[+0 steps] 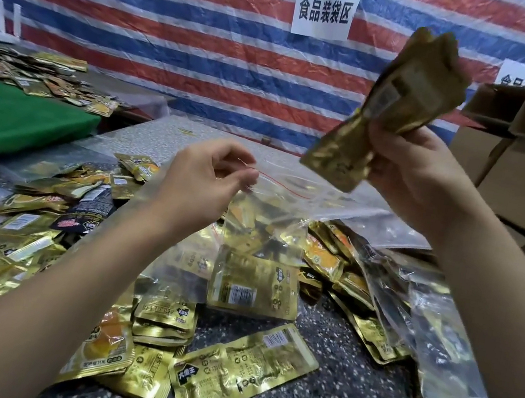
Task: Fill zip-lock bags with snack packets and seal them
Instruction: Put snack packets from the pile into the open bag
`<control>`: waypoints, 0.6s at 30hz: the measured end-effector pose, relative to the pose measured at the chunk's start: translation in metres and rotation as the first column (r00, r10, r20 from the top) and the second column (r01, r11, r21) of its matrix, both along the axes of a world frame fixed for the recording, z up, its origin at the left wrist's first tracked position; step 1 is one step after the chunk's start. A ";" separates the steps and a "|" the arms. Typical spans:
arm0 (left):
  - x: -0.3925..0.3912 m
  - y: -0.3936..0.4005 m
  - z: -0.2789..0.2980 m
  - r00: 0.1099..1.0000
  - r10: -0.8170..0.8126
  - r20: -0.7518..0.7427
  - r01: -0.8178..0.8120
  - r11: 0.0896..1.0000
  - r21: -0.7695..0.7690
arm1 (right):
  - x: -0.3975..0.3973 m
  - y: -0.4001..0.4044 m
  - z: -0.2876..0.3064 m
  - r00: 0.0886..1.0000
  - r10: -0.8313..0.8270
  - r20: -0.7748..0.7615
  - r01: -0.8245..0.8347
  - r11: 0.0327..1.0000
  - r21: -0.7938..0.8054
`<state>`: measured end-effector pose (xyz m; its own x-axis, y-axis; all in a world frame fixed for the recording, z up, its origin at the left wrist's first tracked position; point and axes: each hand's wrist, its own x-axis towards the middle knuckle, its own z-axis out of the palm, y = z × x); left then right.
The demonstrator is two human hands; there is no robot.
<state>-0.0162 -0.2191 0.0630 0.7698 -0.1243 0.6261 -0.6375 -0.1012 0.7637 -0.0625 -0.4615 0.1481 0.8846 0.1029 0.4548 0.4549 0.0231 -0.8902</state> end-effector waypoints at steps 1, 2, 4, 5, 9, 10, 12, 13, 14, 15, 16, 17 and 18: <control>-0.001 0.000 0.001 1.000 -0.004 0.000 0.004 1.000 -0.016 | 0.007 0.009 0.003 1.000 -0.007 0.023 0.006 0.999 0.049; -0.002 0.001 0.002 1.000 -0.008 0.005 0.008 1.000 -0.030 | 0.013 0.016 0.004 0.999 -0.025 0.044 0.023 0.998 0.061; -0.003 0.002 0.004 1.000 -0.015 0.027 0.016 0.999 -0.040 | 0.021 0.026 0.004 0.994 -0.080 0.075 0.079 0.997 0.008; -0.003 0.003 0.004 0.999 -0.017 0.036 0.018 0.999 -0.042 | 0.023 0.029 0.002 0.990 -0.109 0.090 0.114 0.992 -0.054; -0.001 0.005 0.005 0.999 0.003 0.039 -0.001 0.999 -0.042 | 0.023 0.028 -0.003 0.975 -0.165 0.149 0.219 0.829 -0.514; -0.001 0.004 0.004 1.000 0.013 0.028 -0.012 0.999 -0.048 | 0.023 0.028 -0.004 0.980 -0.148 0.135 0.199 0.786 -0.586; 0.001 0.002 0.003 0.999 0.033 0.011 -0.032 0.998 -0.058 | 0.023 0.028 -0.008 0.981 -0.133 0.138 0.189 0.793 -0.580; 0.002 0.002 0.002 0.999 0.040 0.013 -0.039 0.998 -0.057 | 0.023 0.027 -0.009 0.977 -0.144 0.159 0.206 0.832 -0.515; 0.002 0.003 0.002 0.999 0.045 0.016 -0.044 0.998 -0.055 | 0.024 0.026 -0.008 0.973 -0.153 0.174 0.215 0.877 -0.430; 0.003 0.003 0.002 0.999 0.048 0.017 -0.047 0.997 -0.054 | 0.025 0.025 -0.007 0.973 -0.153 0.175 0.206 0.917 -0.342; 0.003 0.004 0.002 0.999 0.047 0.019 -0.046 0.998 -0.053 | 0.026 0.023 -0.006 0.976 -0.143 0.164 0.182 0.948 -0.261; 0.002 0.005 0.003 0.999 0.043 0.022 -0.042 0.998 -0.053 | 0.027 0.021 -0.006 0.982 -0.121 0.145 0.149 0.969 -0.196; 0.002 0.005 0.003 0.999 0.039 0.024 -0.037 0.998 -0.054 | 0.027 0.019 -0.006 0.988 -0.096 0.125 0.114 0.982 -0.151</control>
